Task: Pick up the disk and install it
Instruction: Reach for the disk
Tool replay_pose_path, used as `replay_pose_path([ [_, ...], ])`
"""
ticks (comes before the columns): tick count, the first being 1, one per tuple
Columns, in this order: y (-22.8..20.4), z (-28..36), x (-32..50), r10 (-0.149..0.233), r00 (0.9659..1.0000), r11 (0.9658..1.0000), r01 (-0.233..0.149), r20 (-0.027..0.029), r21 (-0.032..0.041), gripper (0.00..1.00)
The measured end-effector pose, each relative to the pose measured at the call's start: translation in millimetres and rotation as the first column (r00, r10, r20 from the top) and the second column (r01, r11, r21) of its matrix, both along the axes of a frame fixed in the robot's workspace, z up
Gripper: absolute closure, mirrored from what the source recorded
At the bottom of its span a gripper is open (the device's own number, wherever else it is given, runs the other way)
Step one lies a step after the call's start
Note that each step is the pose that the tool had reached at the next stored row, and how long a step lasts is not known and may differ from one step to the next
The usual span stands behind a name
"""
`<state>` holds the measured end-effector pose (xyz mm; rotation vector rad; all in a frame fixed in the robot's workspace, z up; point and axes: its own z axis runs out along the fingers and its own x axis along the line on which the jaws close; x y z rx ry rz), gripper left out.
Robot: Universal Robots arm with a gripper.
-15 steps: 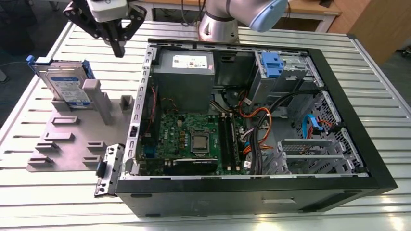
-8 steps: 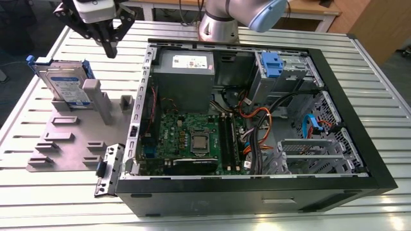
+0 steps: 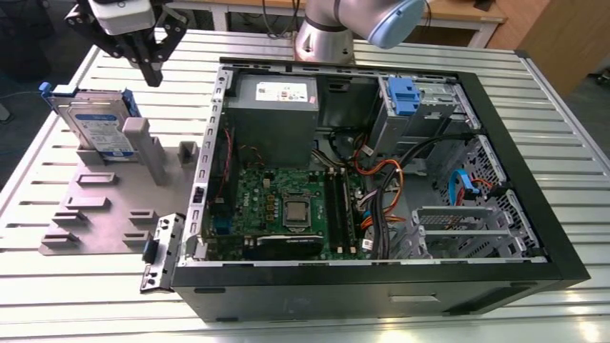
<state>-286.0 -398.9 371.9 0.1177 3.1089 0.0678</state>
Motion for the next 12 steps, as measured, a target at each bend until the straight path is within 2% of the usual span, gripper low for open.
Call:
replay_pose_path([
  [9, 0.0, 0.0, -0.4, 0.000, 1.0000, 1.0000, 0.000, -0.0001, 0.0000, 0.89],
  [12, 0.0, -0.1, -4.6, 0.000, 1.0000, 1.0000, 0.000, 0.0000, 0.0000, 0.89],
])
